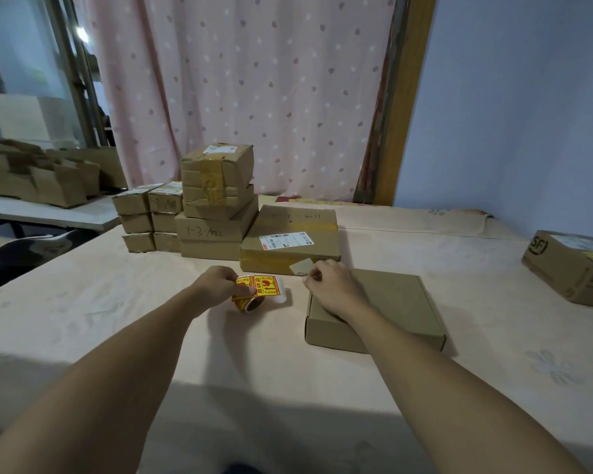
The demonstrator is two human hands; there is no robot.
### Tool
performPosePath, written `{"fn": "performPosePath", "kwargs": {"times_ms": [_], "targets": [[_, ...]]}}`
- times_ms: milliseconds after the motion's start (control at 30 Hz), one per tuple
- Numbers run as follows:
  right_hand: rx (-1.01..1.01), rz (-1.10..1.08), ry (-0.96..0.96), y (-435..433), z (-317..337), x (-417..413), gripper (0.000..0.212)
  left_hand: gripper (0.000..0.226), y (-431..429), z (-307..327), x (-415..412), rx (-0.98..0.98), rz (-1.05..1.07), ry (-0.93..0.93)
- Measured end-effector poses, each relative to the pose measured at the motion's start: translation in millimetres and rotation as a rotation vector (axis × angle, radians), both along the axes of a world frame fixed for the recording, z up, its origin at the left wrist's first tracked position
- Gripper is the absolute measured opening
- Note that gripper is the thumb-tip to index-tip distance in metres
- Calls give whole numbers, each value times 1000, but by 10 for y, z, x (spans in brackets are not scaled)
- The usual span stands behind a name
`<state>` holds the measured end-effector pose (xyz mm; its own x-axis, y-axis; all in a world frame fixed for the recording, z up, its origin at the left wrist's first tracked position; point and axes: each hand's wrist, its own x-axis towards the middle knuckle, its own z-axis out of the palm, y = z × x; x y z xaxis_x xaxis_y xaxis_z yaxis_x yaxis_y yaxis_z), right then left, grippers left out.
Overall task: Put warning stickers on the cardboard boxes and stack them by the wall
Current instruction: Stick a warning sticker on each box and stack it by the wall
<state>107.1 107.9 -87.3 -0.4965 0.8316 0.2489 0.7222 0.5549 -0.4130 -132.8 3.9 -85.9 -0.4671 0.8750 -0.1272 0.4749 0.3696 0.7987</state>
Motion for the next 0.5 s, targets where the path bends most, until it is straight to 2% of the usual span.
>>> {"fn": "performPosePath", "kwargs": {"times_ms": [133, 267, 500], "targets": [[-48, 83, 33, -52, 34, -159, 25, 35, -29, 16, 119, 37, -16, -32], [-160, 145, 130, -145, 100, -307, 21, 21, -32, 80, 271, 212, -31, -76], [-372, 114, 389, -246, 340, -340, 39, 25, 47, 291, 548, 420, -154, -51]]}}
